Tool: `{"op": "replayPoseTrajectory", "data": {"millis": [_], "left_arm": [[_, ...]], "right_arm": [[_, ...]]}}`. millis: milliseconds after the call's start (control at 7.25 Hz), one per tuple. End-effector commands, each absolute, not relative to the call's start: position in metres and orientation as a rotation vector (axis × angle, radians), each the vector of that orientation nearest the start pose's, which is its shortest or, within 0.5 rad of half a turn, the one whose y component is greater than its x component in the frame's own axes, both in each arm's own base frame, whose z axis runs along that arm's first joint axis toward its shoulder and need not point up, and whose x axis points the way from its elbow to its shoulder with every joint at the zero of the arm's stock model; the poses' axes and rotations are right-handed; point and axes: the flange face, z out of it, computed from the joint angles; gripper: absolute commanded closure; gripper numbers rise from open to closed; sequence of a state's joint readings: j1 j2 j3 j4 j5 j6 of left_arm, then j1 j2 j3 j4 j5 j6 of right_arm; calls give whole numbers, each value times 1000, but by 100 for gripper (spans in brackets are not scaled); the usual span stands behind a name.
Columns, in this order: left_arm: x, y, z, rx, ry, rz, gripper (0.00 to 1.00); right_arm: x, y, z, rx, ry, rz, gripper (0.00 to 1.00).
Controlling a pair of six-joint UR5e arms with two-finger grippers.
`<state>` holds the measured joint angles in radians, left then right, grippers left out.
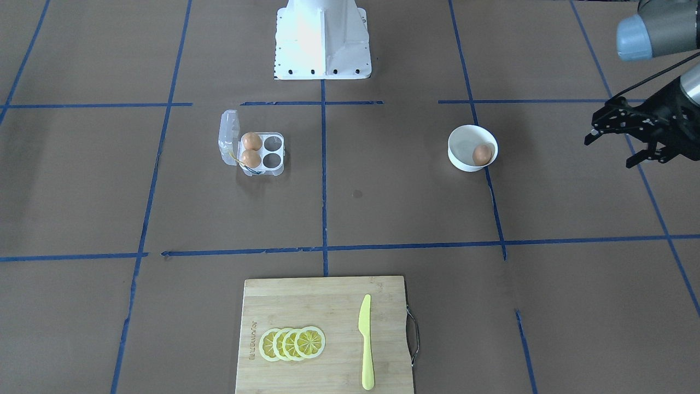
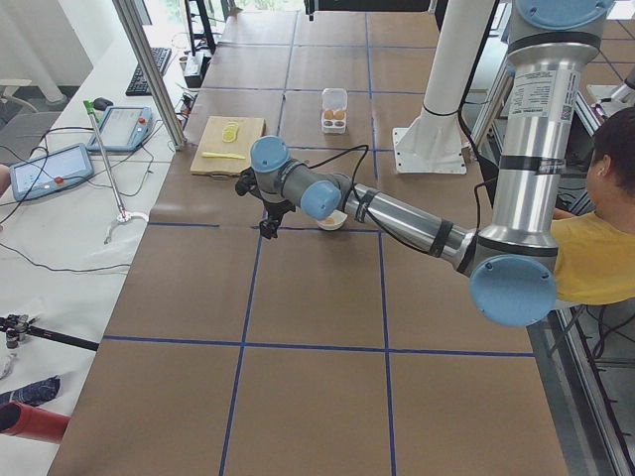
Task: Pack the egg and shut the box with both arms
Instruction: 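Move the left gripper down over the egg in the white bowl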
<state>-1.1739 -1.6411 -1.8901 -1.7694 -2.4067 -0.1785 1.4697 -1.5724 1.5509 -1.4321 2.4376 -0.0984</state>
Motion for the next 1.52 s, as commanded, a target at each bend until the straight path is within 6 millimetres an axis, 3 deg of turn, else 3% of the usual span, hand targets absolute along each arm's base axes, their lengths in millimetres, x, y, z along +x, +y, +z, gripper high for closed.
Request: {"op": "replayPoseTrajectory", "data": {"millis": [0, 138, 276, 414, 828, 1103, 1379], "left_arm": [[220, -462, 389, 369, 886, 342, 0], [270, -438, 378, 419, 825, 318, 0], [301, -423, 380, 444, 773, 327, 0], [306, -419, 384, 430, 765, 329, 0], [352, -387, 400, 264, 731, 283, 1], [387, -367, 396, 251, 657, 335, 10], [395, -372, 387, 223, 616, 342, 15]], "right_arm": [[5, -502, 646, 121, -879, -246, 0], [5, -502, 646, 121, -877, -246, 0], [5, -502, 646, 121, -877, -246, 0], [5, -502, 646, 121, -877, -246, 0], [1, -502, 648, 113, -879, -251, 0], [-2, -502, 648, 111, -881, -257, 0], [-5, -501, 648, 106, -882, -261, 0]]}}
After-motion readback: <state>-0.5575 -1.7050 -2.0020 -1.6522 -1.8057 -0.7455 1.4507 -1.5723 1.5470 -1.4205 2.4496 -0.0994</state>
